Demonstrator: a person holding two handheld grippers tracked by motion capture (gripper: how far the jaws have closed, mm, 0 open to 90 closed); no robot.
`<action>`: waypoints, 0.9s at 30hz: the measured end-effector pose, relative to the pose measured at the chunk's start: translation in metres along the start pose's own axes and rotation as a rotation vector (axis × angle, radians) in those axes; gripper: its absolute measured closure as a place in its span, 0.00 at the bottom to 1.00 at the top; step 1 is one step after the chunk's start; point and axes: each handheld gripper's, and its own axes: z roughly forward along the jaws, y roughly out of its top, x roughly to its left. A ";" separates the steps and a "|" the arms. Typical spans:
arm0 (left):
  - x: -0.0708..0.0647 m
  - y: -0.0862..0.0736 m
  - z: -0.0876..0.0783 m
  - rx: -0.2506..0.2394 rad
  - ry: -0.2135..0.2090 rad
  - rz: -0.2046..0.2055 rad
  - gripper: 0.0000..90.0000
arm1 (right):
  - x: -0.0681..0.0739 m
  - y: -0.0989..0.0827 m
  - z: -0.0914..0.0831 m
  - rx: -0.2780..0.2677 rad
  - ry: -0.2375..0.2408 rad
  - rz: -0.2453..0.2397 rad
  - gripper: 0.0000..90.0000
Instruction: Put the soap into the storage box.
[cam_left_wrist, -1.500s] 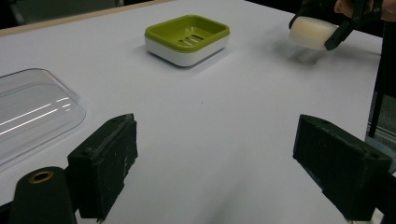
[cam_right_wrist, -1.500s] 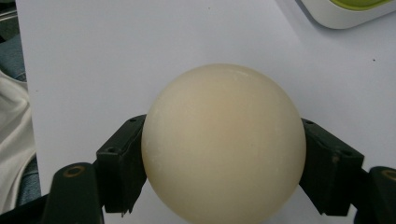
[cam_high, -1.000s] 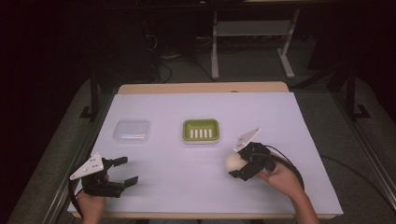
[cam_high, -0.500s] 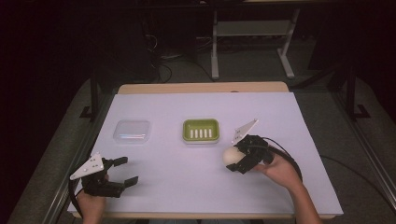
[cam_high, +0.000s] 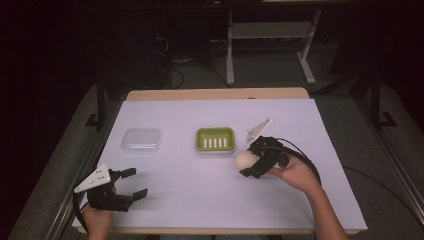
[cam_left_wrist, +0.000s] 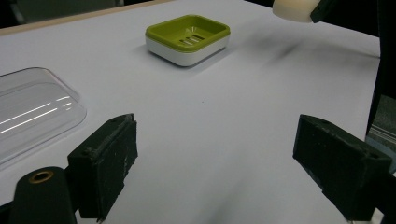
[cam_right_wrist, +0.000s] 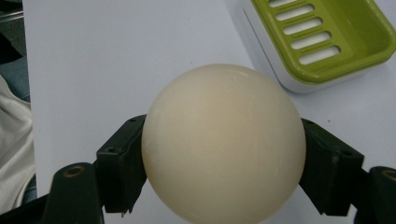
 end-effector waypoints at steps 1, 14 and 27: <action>0.000 0.000 0.000 0.000 0.000 0.000 0.15 | -0.001 0.001 0.000 -0.004 0.000 -0.001 0.27; 0.000 0.000 0.001 -0.003 0.000 -0.005 0.15 | -0.008 0.013 -0.001 -0.007 0.015 -0.009 0.27; 0.001 0.000 0.000 -0.005 0.001 -0.008 0.15 | -0.016 0.027 -0.002 -0.011 0.023 -0.018 0.27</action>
